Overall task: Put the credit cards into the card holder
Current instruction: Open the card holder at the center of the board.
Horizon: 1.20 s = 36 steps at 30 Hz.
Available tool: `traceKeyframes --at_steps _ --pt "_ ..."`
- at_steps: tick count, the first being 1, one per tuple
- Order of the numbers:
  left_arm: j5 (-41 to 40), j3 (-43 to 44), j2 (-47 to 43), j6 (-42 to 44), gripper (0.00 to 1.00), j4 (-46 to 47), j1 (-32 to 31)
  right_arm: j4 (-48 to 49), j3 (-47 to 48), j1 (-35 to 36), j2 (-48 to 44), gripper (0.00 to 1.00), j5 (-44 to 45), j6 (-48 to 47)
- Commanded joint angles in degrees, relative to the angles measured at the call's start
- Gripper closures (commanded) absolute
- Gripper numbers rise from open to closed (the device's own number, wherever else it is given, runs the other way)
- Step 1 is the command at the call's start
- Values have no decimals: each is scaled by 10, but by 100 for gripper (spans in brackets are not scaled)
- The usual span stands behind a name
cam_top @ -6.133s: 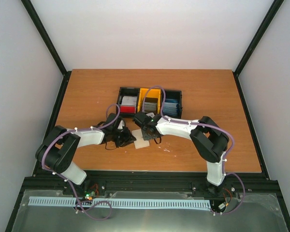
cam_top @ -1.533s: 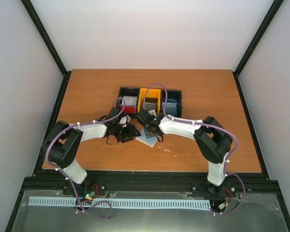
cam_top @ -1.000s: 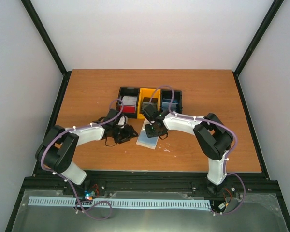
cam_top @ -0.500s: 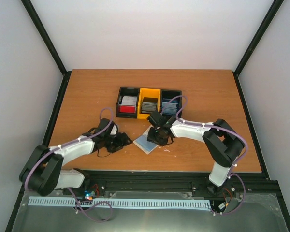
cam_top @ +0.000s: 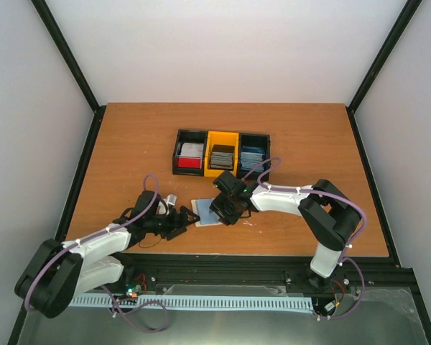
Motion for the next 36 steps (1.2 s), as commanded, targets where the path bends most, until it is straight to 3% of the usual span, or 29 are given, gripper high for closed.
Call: traceKeyframes --at_steps 1,8,15,21,27,29,36 --pt "1 15 61 -5 9 42 3 -8 -22 12 26 55 -35 54" --pt "-49 70 134 18 38 35 3 26 -53 12 5 57 -41 29" --pt "-49 93 184 40 42 55 3 87 -89 -9 -19 59 -64 -53" --pt "-47 120 216 60 59 57 3 144 -101 -37 -36 59 -109 -142" --pt "-39 148 231 98 92 34 3 176 -115 -63 -73 60 -132 -216" --pt "-39 154 234 111 99 23 3 153 -106 -76 -90 60 -123 -256" --pt "-37 181 239 146 99 -17 3 -16 -21 -79 -84 61 -40 -392"
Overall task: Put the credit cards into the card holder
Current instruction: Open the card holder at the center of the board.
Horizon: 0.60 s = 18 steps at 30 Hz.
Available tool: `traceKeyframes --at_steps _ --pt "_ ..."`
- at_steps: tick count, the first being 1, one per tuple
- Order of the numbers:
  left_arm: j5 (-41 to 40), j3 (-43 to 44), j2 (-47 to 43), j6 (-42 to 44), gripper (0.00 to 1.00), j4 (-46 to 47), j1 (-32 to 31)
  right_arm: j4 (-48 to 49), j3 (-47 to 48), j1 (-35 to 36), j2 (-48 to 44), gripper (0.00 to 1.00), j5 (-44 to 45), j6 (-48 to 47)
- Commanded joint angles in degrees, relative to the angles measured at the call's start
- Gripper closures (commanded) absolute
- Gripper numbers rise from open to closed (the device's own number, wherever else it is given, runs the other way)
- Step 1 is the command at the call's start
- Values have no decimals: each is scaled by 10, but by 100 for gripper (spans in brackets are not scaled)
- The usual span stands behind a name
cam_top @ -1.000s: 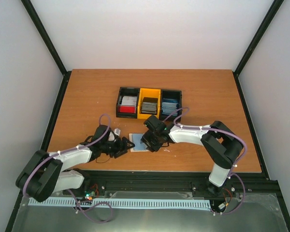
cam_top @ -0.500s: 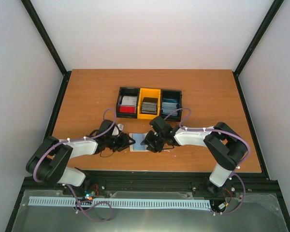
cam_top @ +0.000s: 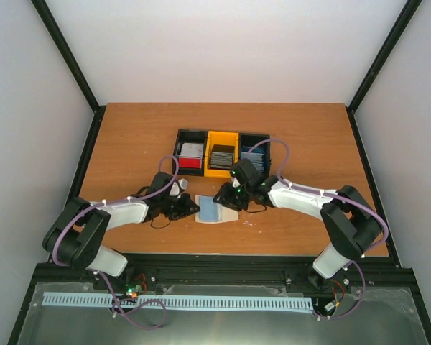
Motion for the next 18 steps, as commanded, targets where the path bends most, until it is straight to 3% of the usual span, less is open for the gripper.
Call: traceKeyframes --at_steps 1,6,18 --pt "0 31 7 42 99 -38 3 -107 44 -2 9 62 59 -108" --pt "0 34 9 53 99 -49 3 -79 60 -2 42 70 24 -151" --pt "10 44 34 73 99 -56 3 57 49 -2 112 66 -95 -136"
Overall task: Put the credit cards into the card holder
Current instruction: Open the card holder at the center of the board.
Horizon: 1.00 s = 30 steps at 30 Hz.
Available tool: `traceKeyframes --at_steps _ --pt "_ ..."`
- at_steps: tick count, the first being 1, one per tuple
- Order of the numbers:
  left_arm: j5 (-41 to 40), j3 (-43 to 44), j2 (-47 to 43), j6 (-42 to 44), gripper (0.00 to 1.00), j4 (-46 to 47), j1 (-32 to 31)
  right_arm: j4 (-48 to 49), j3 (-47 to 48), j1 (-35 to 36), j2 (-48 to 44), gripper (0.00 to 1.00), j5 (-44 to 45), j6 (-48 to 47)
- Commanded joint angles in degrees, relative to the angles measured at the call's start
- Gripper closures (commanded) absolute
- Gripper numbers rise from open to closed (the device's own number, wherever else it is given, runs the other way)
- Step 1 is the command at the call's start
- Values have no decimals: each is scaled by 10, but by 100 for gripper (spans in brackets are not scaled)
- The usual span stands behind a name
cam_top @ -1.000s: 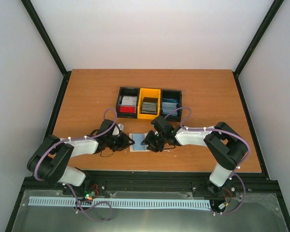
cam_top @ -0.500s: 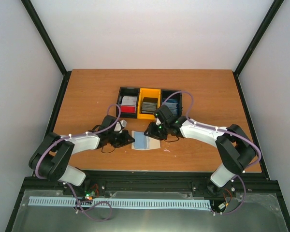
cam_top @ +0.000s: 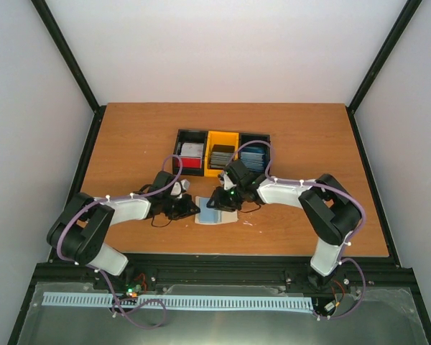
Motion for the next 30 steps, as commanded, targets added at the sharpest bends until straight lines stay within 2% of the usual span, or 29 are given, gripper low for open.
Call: traceKeyframes --at_steps 1,5,12,24,30 --pt "8 18 6 23 99 -15 3 57 2 -2 23 66 -43 2" --pt "6 22 8 26 99 -18 3 29 15 -2 37 65 -28 -3" --pt "-7 24 11 22 99 -29 3 -20 16 -2 12 60 48 -10" --pt "6 28 19 26 99 -22 3 52 12 7 44 61 -55 5" --pt "7 28 20 26 99 -21 3 66 7 7 42 61 -68 12"
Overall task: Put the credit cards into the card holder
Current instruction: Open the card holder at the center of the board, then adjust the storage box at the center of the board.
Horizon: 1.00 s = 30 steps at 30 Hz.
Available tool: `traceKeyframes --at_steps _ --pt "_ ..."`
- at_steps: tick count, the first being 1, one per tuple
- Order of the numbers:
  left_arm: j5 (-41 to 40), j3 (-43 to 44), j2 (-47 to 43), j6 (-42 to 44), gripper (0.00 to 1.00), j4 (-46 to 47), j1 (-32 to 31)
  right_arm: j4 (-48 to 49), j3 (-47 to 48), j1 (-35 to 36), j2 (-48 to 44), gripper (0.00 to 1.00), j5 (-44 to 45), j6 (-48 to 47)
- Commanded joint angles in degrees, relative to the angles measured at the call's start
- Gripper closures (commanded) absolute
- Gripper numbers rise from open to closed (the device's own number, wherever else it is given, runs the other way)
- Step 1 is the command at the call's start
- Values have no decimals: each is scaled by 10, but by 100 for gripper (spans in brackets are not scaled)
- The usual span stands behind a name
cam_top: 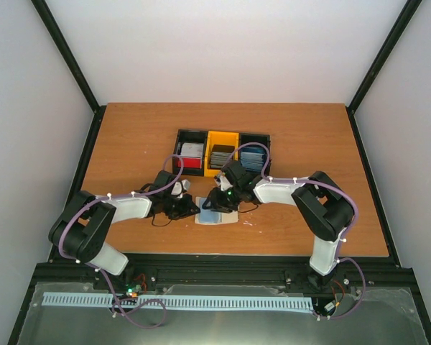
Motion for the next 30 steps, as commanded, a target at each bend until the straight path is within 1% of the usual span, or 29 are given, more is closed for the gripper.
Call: traceKeyframes --at_steps 1,5,7,8,9,12,14,16,21,27,28,29,30 --pt "5 18 7 15 99 -10 3 29 -4 3 5 61 -24 11" --pt "-5 17 2 13 99 -17 3 16 -3 3 -7 61 -1 10" --pt "-15 18 -2 11 95 -27 3 -6 0 3 -21 61 29 1" --pt "-20 18 -4 12 92 -34 3 -25 6 3 -29 61 46 -7" --pt "-24 18 -6 13 85 -41 3 -44 12 3 -38 61 62 -19" --pt "-41 19 -22 14 63 -62 3 -98 38 2 -70 60 107 -55" --pt "-58 21 -35 16 51 -89 3 -141 57 -1 -85 58 136 -81" --pt "-71 25 -48 17 44 -104 3 -168 74 -9 -94 58 151 -105" --pt "-83 43 -65 21 37 -122 3 -224 122 -30 -100 57 179 -163" --pt "-89 56 -87 36 31 -132 3 -252 170 -53 -99 56 185 -211" --pt "-93 57 -93 36 31 -135 3 -258 183 -57 -97 55 188 -220" --pt "-99 59 -99 37 30 -137 3 -264 196 -62 -94 51 191 -236" --pt "-105 63 -103 37 30 -143 3 -273 211 -67 -90 46 201 -262"
